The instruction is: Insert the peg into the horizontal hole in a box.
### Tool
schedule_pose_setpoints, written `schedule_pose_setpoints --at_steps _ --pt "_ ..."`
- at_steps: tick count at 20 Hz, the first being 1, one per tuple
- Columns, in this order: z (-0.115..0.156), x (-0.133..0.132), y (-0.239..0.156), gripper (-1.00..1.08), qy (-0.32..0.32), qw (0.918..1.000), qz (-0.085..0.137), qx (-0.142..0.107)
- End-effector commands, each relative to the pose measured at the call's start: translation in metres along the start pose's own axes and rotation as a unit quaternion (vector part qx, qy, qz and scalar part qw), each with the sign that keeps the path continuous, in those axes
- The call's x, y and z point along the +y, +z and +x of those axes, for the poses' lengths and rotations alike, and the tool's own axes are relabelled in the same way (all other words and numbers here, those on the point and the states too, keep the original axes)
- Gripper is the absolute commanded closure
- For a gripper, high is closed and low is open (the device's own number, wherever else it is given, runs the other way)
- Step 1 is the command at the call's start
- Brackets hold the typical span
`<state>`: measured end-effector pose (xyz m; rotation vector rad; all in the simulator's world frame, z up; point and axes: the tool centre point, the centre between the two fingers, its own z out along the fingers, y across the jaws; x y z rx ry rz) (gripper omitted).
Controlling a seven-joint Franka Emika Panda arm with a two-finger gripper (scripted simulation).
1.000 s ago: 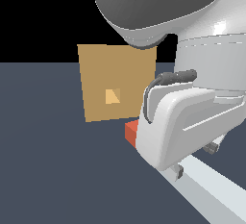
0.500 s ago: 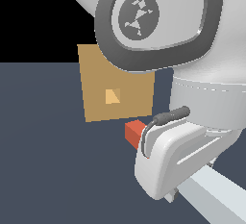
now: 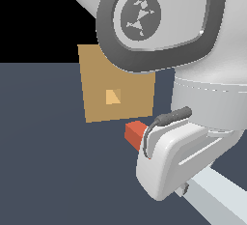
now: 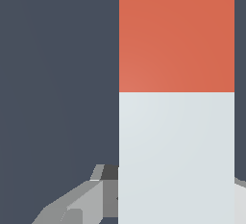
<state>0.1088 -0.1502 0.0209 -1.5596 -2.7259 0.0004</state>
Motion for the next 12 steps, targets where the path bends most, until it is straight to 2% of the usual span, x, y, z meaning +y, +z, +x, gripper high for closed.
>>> schedule_pose_setpoints --at_steps 1,12 --pt "-0.0004 0.0002 -0.0005 1.08 0.000 1.0000 0.000 0.000" --pt "0.0061 -0.0045 -0.0038 1.08 0.009 1.0000 0.000 0.000"
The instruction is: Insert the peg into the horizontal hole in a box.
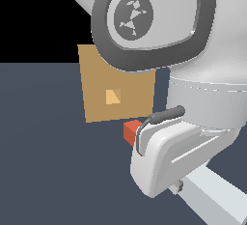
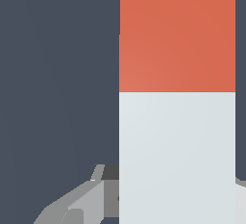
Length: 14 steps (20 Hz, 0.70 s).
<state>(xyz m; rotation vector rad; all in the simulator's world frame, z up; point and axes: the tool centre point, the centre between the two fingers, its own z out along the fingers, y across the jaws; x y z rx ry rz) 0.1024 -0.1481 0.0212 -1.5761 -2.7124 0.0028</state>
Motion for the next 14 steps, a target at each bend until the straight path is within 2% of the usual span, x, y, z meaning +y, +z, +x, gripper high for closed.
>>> schedule_pose_setpoints --at_steps 1,14 --pt "0.003 -0.001 -0.004 1.08 0.005 1.0000 -0.002 -0.001" --pt "0.043 -0.027 -0.028 1.08 0.063 0.9980 -0.002 -0.001"
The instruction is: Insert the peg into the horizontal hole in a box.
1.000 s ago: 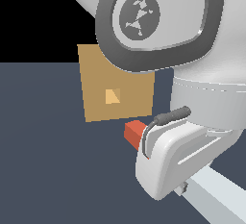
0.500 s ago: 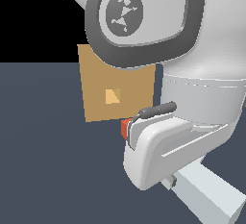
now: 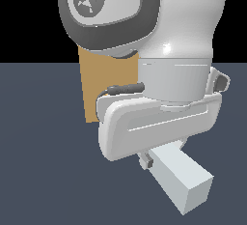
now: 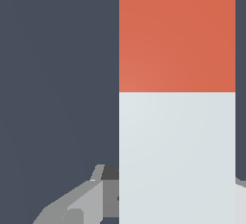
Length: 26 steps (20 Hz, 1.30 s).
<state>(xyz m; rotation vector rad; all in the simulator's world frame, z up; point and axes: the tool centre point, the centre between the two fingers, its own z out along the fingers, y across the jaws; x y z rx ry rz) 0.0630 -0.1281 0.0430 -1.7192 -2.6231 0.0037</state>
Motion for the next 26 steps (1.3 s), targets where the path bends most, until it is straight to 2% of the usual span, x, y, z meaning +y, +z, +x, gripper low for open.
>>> schedule_pose_setpoints --at_steps 1,14,26 --pt "0.010 -0.006 -0.009 1.08 0.015 0.9999 -0.002 -0.001" --pt "0.056 -0.031 -0.037 1.08 0.081 0.9967 -0.003 -0.001" --pt "0.065 -0.033 -0.041 1.08 0.092 0.9958 -0.002 -0.001"
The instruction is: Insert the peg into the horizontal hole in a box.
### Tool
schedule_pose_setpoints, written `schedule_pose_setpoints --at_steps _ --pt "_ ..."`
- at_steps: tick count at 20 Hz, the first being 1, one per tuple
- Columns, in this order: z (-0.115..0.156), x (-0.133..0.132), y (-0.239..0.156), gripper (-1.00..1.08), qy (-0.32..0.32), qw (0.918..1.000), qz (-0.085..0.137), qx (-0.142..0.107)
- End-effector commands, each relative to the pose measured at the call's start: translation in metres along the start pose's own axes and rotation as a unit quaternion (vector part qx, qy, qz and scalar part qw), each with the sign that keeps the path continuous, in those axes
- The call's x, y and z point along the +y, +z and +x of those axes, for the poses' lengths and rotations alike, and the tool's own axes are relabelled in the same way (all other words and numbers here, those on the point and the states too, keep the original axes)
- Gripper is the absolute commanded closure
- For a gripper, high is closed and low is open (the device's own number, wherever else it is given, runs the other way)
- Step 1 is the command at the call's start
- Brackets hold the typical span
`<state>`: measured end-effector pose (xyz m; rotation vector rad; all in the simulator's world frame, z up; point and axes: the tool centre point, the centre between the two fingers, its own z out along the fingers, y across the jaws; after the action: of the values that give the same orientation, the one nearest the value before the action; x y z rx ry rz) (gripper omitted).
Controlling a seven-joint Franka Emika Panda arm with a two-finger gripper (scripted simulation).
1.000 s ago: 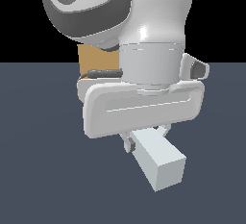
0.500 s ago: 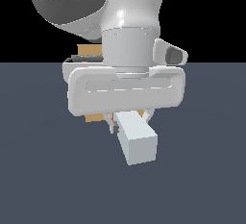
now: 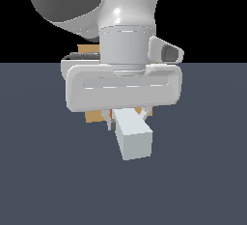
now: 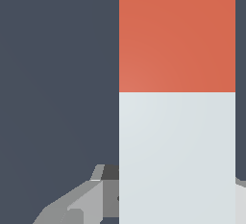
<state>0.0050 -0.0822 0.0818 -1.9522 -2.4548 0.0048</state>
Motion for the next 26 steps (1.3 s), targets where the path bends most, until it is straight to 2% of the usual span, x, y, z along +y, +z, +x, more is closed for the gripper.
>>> schedule_pose_setpoints --at_steps 1,7,11,21,26 --pt "-0.001 0.003 -0.005 1.08 0.001 1.0000 -0.004 -0.001" --pt "0.002 0.002 -0.003 1.08 0.000 1.0000 -0.002 -0.001" --pt "0.015 0.002 -0.003 1.08 0.000 1.0000 -0.002 -0.001" --pt "0.096 0.001 -0.004 1.08 0.000 1.0000 -0.004 -0.001" --pt "0.123 0.002 -0.005 1.08 0.000 1.0000 -0.004 -0.001"
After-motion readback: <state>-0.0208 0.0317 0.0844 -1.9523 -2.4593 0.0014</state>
